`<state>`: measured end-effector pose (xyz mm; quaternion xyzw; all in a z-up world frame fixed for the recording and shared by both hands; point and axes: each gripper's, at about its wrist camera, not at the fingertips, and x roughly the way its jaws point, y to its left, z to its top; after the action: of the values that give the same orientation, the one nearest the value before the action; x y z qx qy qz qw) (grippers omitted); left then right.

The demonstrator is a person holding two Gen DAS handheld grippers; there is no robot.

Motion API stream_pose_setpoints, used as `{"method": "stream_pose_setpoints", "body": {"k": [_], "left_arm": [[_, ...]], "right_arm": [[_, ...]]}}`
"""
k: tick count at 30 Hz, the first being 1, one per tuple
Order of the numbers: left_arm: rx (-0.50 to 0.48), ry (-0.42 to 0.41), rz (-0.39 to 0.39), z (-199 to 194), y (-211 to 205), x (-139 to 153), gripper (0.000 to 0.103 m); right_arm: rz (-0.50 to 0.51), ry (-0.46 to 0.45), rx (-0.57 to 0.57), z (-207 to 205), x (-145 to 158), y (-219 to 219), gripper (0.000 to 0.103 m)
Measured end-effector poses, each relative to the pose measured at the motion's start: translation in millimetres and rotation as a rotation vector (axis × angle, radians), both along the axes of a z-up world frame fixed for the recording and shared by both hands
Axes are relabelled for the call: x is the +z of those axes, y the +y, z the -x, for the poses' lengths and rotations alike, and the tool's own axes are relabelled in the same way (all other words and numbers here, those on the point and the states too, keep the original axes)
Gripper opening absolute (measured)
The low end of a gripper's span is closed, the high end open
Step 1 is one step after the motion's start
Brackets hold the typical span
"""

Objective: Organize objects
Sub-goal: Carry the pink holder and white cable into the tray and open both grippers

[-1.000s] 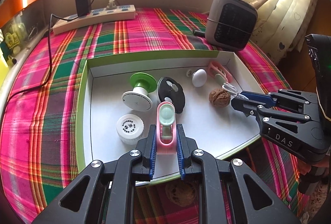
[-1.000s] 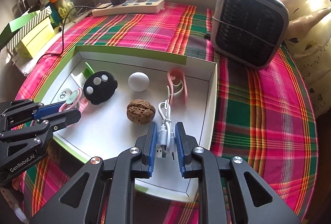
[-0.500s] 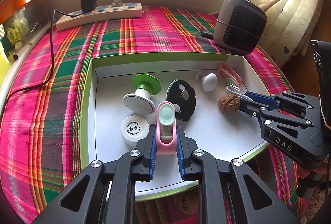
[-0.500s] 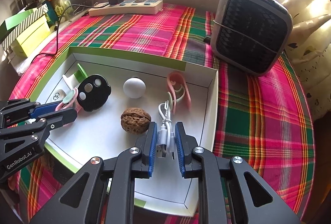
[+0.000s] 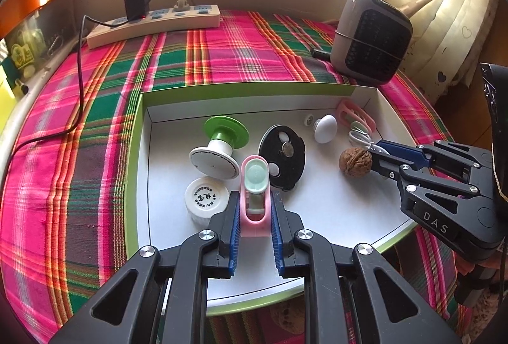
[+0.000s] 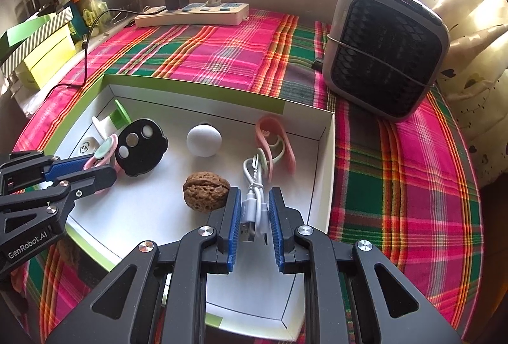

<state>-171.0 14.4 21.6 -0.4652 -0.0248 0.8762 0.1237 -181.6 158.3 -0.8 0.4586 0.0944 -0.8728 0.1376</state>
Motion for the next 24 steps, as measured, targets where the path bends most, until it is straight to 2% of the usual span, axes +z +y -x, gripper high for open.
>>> {"method": "stream_pose_setpoints", "body": {"k": [11, 13, 24], "left_arm": [[-0.006, 0.002, 0.004, -0.4, 0.9, 0.6, 0.021], [-0.005, 0.002, 0.004, -1.0, 1.0, 0.5, 0.025], [-0.001, 0.003, -0.001, -4.6, -2.0, 1.9, 0.028]], "right_arm": [[0.006, -0.001, -0.002, -0.1, -0.2, 0.4, 0.019], [0.005, -0.001, -0.003, -0.1, -0.1, 0.6, 0.019], [0.003, 0.009, -0.015, -4.1, 2.9, 1.4, 0.019]]}}
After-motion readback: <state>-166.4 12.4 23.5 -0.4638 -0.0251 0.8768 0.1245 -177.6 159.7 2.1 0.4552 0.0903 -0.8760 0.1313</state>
